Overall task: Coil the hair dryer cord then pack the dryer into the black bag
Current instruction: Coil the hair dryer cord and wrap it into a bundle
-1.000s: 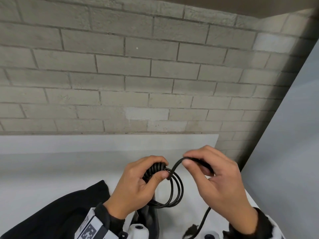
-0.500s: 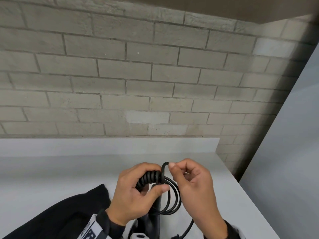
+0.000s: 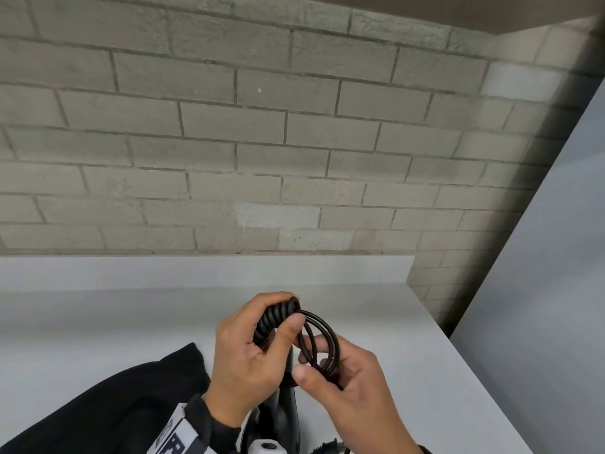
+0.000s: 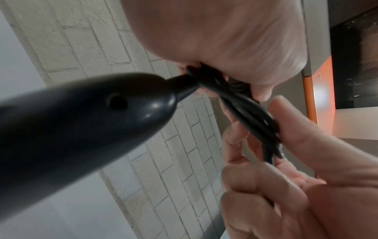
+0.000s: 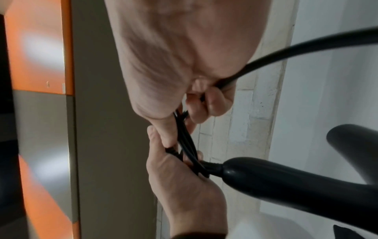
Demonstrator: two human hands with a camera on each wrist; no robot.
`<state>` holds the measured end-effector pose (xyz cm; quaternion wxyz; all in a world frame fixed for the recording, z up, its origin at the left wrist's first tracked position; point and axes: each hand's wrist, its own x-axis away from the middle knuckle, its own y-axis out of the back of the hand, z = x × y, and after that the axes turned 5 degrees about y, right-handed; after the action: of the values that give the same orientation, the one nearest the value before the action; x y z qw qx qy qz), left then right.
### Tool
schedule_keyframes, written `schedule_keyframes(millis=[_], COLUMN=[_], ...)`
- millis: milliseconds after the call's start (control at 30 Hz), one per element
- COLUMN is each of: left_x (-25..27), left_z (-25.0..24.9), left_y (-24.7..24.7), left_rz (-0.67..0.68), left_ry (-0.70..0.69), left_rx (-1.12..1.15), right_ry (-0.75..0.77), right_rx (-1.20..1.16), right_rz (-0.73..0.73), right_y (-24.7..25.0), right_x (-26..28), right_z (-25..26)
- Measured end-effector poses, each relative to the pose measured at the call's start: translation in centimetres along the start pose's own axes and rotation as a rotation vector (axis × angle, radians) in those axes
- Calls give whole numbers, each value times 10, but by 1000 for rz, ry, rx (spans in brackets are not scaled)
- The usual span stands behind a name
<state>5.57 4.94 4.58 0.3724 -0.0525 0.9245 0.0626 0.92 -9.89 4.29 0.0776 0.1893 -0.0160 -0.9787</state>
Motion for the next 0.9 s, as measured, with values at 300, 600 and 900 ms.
schedule_keyframes(millis=[300,600,900], left_x=[-2,3,-3], left_z=[-7,-4,-2], left_y=[-6,-14,-7], left_rz=[47,-87,17], left_ry=[221,172,83], left_rx=[106,-44,25], right_ry=[55,592,-57], right_rx=[177,1079,385], right_rz=[98,-389,-169], right_y=[24,-8,0], right_x=[-21,-8,-5], right_z=[-3,-32,13])
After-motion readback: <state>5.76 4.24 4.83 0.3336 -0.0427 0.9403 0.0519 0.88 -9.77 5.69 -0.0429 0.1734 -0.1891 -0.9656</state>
